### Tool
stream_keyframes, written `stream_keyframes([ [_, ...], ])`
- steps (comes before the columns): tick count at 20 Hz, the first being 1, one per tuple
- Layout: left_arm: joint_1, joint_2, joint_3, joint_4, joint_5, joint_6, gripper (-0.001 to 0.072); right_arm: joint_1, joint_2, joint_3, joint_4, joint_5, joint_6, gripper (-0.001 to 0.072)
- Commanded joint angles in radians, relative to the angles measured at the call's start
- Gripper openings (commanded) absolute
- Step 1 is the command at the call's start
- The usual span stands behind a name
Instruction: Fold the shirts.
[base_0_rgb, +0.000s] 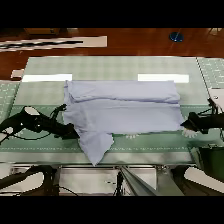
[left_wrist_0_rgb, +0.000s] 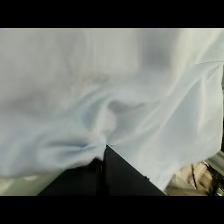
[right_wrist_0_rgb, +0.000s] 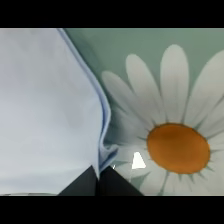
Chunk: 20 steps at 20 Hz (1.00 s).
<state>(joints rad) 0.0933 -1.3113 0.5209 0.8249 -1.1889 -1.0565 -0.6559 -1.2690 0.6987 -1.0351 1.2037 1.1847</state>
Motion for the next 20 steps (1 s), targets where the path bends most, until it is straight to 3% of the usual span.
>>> stream_keyframes([
  [1, 0.002, 0.093, 0.067, -0.127, -0.096, 0.016, 0.0025, 0.011, 0.095, 0.111, 0.048, 0.124, -0.027, 0.0033],
  [5, 0.049, 0.235, 0.232, -0.190, -0.101, 0.004, 0.0025, 0.012, 0.178, 0.232, 0.164, 0.112, -0.027, 0.0033],
  [10, 0.069, 0.217, 0.394, -0.206, -0.006, -0.014, 0.0025, 0.131, 0.173, 0.252, 0.218, -0.010, -0.027, 0.0033],
  [14, 0.069, 0.113, 0.495, -0.206, 0.045, -0.014, 0.0025, 0.213, 0.159, 0.260, 0.219, -0.272, 0.013, 0.0032],
  [20, 0.069, -0.124, 0.677, -0.206, 0.063, -0.033, 0.0025, 0.296, -0.079, 0.435, 0.218, -0.339, 0.027, 0.0032],
])
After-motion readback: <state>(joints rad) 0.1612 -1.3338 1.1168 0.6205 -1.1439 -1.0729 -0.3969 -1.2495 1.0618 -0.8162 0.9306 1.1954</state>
